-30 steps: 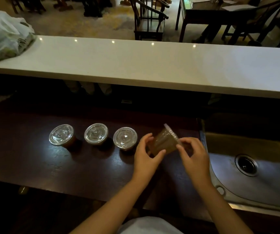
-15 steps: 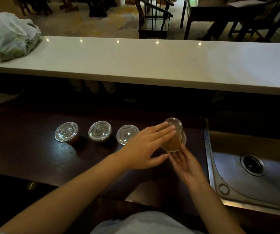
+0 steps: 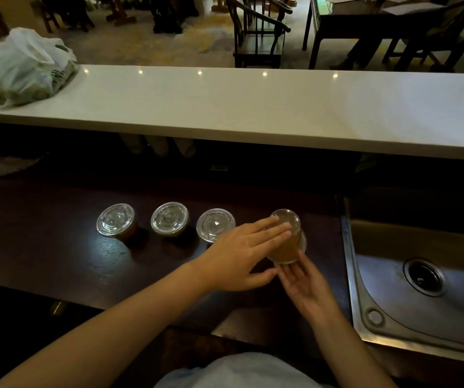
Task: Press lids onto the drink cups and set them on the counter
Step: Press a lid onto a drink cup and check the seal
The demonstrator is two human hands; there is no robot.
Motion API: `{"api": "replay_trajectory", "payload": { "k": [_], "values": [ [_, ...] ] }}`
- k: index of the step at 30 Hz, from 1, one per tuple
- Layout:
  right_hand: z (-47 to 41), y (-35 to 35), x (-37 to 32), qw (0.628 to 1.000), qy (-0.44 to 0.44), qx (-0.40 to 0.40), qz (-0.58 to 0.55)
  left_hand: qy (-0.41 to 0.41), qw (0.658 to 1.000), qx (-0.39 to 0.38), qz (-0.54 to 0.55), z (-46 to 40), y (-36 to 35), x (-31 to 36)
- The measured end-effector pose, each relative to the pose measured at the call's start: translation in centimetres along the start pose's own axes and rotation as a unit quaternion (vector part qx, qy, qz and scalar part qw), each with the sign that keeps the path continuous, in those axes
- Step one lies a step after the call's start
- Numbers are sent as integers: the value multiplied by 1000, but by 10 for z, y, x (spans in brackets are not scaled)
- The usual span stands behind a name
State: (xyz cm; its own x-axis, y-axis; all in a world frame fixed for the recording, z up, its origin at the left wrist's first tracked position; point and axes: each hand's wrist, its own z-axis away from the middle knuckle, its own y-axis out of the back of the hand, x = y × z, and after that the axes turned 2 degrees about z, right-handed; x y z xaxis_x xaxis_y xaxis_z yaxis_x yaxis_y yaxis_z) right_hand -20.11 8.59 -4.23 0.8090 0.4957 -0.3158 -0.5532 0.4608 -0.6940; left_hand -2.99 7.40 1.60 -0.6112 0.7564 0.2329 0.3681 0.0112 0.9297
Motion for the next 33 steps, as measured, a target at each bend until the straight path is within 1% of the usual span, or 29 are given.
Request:
{"api": "replay_trajectory", "payload": {
  "k": [3, 5, 6, 7, 8, 9, 10, 11, 12, 13, 14, 15, 16, 17, 19, 20, 22, 23, 27, 29, 31, 33],
  "values": [
    [-2, 3, -10, 996, 67, 10, 64, 36, 999, 14, 30, 8, -7, 2],
    [-1, 0, -20, 978, 145, 30, 149, 98, 989, 40, 107, 14, -17, 9],
    [1, -2, -25, 960, 191, 40, 202, 135, 976, 55, 160, 16, -23, 15],
    [2, -4, -31, 934, 239, 48, 261, 175, 957, 71, 219, 17, -31, 19],
    [3, -6, -37, 899, 286, 57, 326, 219, 929, 88, 286, 16, -38, 23],
    [2, -7, -43, 857, 327, 67, 393, 270, 887, 105, 360, 13, -46, 26],
    [0, -8, -47, 809, 362, 76, 456, 326, 826, 123, 443, 7, -51, 29],
    [-3, -8, -52, 761, 392, 81, 510, 381, 745, 136, 531, 0, -52, 31],
    [-5, -9, -55, 714, 421, 81, 554, 425, 653, 140, 611, -8, -52, 31],
    [-8, -9, -56, 665, 449, 77, 591, 453, 563, 142, 677, -14, -51, 30],
    [-10, -10, -57, 615, 478, 70, 624, 466, 488, 145, 723, -19, -52, 28],
    [-13, -10, -57, 562, 504, 60, 652, 472, 432, 147, 754, -21, -53, 24],
    [-17, -9, -57, 513, 525, 46, 677, 475, 393, 146, 774, -22, -54, 21],
    [-20, -8, -56, 467, 541, 30, 699, 478, 368, 138, 786, -23, -55, 17],
    [-25, -6, -56, 388, 563, 3, 730, 488, 339, 121, 795, -23, -59, 13],
    [-27, -5, -56, 355, 571, -9, 740, 495, 325, 121, 797, -23, -62, 11],
    [-32, -2, -54, 306, 580, -42, 754, 507, 298, 124, 799, -22, -67, 7],
    [-34, 0, -53, 292, 578, -57, 760, 510, 289, 125, 800, -21, -69, 7],
    [-44, 13, -51, 269, 547, -104, 786, 520, 251, 124, 807, -19, -80, 8],
    [-46, 20, -51, 269, 539, -117, 790, 520, 235, 126, 811, -16, -86, 8],
    [-45, 24, -51, 269, 539, -132, 787, 522, 227, 130, 812, -15, -90, 7],
    [-45, 29, -51, 263, 540, -152, 785, 525, 230, 131, 809, -13, -95, 4]
  ]
}}
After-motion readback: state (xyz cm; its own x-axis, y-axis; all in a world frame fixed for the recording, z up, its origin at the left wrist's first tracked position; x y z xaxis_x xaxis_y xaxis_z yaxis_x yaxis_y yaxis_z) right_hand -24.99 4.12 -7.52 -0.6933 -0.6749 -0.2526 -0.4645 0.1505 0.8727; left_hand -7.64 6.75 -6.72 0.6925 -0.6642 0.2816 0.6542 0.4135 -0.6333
